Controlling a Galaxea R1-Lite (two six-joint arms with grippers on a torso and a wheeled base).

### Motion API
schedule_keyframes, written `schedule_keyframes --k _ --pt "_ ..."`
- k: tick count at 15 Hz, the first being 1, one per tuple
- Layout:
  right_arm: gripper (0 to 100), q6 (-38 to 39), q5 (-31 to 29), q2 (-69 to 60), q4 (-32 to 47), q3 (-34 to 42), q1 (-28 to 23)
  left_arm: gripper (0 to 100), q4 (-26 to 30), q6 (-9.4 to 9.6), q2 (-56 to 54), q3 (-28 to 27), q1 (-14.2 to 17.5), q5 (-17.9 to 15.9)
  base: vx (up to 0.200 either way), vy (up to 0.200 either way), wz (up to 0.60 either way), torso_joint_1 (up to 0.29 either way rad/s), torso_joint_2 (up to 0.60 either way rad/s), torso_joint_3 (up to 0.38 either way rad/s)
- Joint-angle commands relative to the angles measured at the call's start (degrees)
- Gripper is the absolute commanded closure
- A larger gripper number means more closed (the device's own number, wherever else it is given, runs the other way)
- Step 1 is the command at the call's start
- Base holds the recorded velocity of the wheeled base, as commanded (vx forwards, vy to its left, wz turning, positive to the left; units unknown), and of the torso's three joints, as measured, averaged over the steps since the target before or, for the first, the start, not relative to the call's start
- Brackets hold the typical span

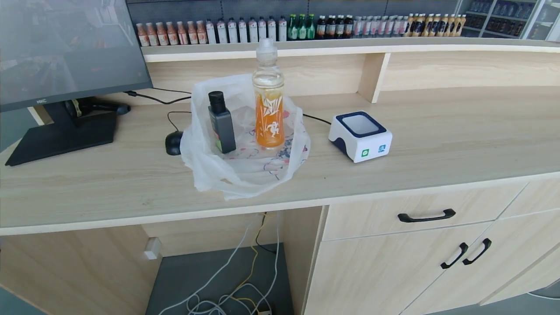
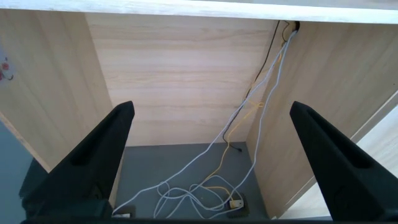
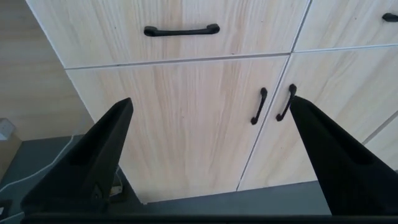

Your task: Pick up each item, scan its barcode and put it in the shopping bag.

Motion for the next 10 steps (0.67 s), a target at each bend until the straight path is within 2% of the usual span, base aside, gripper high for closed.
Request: schedule_keyframes --k 1,4,10 --pt "0 0.29 0.0 0.1 0.07 0.01 0.06 0 0.04 -0.01 -0.02 0.0 0.0 0.04 0.0 -0.2 0.6 -0.105 0.22 0.1" --pt "0 1.96 0.0 0.1 0.07 0.01 0.06 0 0.04 -0.1 -0.02 0.0 0.0 0.04 0.0 -0.2 0.0 -0.142 0.27 0.131" --pt "0 1.79 0.0 0.1 -0.02 0.01 0.06 0 0.04 -0.1 -0.02 0.0 0.0 -0.05 0.0 -0.2 0.0 -0.011 0.03 0.014"
